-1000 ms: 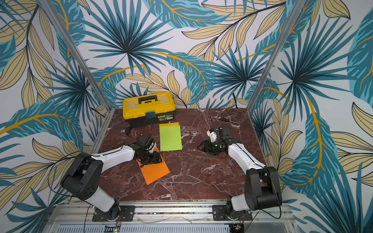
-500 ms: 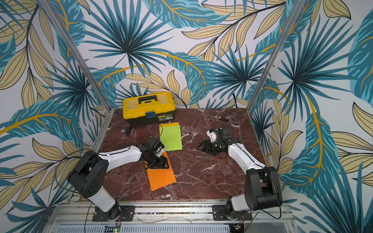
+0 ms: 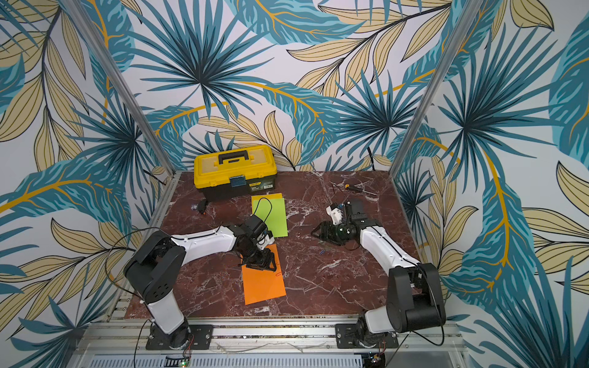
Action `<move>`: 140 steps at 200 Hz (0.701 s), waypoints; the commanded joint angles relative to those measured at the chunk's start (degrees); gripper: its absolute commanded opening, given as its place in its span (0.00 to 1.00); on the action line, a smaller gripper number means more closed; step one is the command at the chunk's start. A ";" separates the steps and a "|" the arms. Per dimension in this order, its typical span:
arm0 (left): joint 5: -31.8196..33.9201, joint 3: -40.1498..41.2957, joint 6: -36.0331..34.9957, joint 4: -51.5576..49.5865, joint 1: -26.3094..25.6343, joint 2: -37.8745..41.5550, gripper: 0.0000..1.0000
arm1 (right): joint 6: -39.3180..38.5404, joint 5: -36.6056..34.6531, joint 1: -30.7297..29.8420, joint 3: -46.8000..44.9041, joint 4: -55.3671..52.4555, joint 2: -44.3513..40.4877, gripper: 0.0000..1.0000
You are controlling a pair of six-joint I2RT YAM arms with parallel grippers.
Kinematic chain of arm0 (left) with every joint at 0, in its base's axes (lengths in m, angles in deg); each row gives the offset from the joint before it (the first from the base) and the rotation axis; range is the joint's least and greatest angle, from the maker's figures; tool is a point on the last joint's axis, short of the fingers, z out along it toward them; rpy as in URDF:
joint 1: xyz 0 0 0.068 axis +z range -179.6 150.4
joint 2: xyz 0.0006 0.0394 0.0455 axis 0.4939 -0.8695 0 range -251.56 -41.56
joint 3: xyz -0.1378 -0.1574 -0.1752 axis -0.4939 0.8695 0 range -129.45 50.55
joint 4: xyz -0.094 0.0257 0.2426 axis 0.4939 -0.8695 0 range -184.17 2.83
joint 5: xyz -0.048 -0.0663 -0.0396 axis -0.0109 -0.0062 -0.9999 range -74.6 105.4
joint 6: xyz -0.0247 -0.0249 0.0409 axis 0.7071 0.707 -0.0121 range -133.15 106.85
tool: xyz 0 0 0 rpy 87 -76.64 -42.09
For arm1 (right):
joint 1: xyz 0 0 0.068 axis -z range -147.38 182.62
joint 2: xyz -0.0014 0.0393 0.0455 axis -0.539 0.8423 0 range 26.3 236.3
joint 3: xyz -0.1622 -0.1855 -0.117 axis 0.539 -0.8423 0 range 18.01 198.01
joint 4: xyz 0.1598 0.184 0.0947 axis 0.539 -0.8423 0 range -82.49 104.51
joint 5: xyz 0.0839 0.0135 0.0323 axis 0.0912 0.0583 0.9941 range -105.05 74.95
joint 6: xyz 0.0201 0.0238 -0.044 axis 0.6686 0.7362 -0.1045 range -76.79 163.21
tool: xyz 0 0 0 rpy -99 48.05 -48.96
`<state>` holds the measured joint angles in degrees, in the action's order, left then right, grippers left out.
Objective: Unclip the paperclips from the documents
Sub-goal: Move the document to the center of the board.
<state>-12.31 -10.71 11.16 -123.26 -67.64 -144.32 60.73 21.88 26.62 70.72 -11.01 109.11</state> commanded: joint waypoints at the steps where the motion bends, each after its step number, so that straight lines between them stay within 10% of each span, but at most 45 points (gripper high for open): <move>1: 2.54 1.19 -1.42 -3.63 -1.05 -2.15 0.63 | -0.67 0.25 -0.24 -0.62 -0.38 -1.35 0.59; 140: 9.68 9.26 6.15 -0.83 10.62 17.29 0.72 | 8.10 -9.63 -15.09 2.95 8.78 9.92 0.59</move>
<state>-4.72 -4.76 13.46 -124.69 -60.32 -129.57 65.58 16.74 14.36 71.79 -5.13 116.91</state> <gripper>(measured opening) 0.720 0.587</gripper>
